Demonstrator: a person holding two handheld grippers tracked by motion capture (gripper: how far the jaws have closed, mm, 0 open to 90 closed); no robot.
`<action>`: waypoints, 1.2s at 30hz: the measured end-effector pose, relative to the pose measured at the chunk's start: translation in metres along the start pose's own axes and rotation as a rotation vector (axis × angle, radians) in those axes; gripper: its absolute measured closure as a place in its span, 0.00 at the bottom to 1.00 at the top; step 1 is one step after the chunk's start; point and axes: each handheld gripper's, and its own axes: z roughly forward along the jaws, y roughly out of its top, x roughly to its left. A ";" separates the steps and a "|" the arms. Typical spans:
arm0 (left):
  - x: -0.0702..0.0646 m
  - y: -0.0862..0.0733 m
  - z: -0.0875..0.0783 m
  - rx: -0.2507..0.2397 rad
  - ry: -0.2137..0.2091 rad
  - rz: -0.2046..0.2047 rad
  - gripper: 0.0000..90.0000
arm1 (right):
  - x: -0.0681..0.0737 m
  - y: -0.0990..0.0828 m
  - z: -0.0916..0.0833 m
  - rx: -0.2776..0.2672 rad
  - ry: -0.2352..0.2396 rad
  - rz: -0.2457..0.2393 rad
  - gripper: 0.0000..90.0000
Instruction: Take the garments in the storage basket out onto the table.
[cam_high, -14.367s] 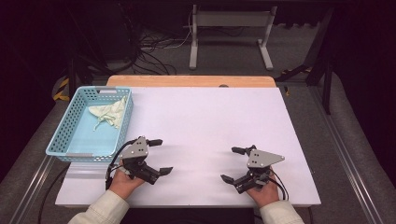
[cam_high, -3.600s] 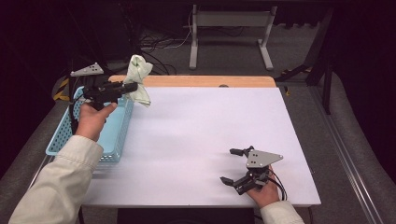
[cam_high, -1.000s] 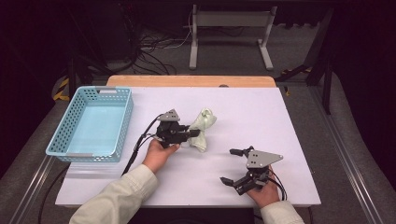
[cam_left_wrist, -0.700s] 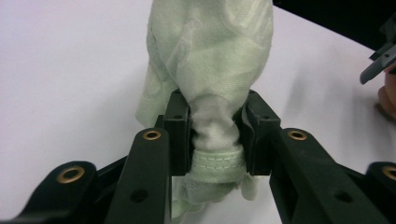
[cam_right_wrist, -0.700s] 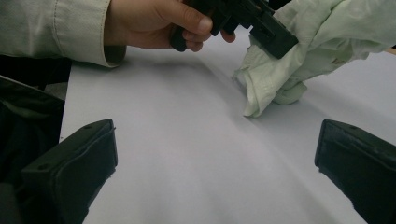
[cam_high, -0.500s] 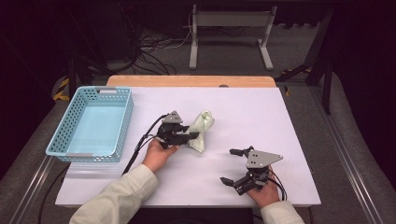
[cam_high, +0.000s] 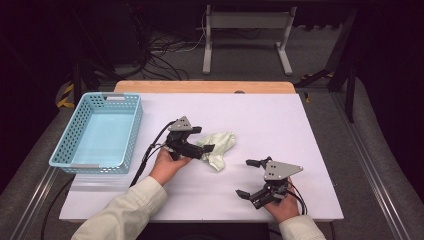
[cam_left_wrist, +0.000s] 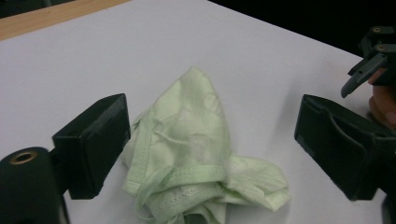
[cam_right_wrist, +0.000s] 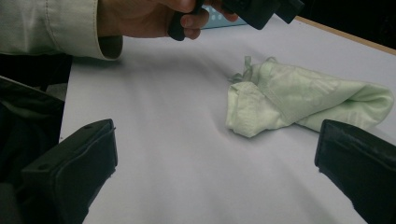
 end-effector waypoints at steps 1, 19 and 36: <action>-0.001 0.001 -0.001 -0.001 -0.002 0.009 0.10 | 0.000 0.000 0.000 0.001 0.000 0.001 0.00; -0.015 0.011 -0.021 -0.042 -0.041 0.031 0.04 | 0.000 0.000 0.000 0.000 0.001 0.002 0.00; -0.030 -0.006 -0.058 -0.074 -0.064 0.088 0.04 | 0.000 0.000 0.000 -0.002 0.005 0.001 0.00</action>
